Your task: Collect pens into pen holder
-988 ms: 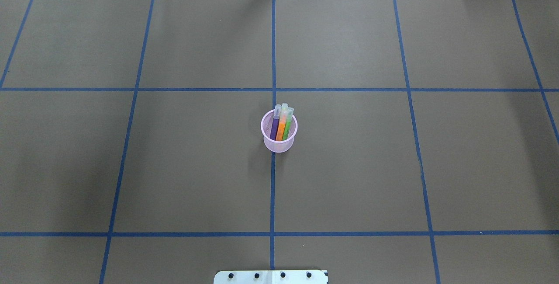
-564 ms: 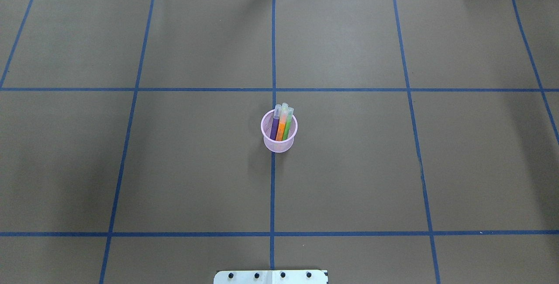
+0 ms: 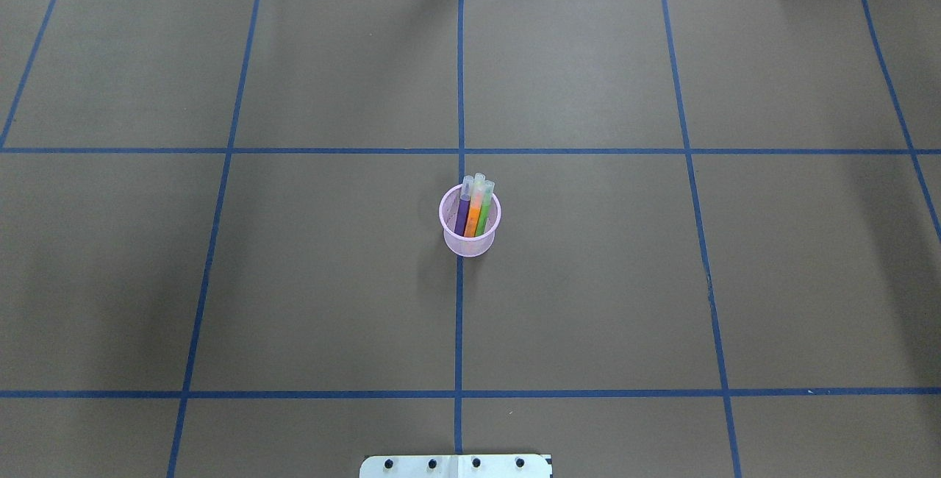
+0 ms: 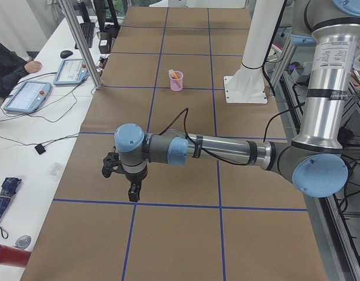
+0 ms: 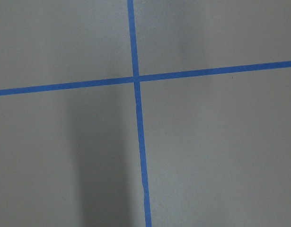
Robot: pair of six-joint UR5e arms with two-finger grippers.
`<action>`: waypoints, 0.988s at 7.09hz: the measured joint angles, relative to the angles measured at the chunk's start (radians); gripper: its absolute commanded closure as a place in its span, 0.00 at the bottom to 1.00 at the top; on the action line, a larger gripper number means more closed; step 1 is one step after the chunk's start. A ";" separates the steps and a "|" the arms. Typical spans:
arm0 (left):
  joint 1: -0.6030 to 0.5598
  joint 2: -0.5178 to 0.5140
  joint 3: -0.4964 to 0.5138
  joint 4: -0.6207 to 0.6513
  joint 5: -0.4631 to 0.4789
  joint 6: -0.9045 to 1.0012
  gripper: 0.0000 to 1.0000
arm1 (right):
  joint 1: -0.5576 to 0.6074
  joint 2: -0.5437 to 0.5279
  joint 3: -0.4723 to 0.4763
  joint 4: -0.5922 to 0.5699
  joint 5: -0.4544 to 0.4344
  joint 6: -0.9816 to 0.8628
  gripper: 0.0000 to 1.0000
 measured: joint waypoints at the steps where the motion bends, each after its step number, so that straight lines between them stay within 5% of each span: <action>1: 0.000 0.000 0.003 0.000 0.001 0.001 0.00 | 0.000 -0.001 -0.005 0.011 0.000 0.003 0.01; 7: 0.001 0.009 0.009 -0.001 0.002 0.004 0.00 | -0.009 -0.003 -0.012 0.019 0.008 0.008 0.01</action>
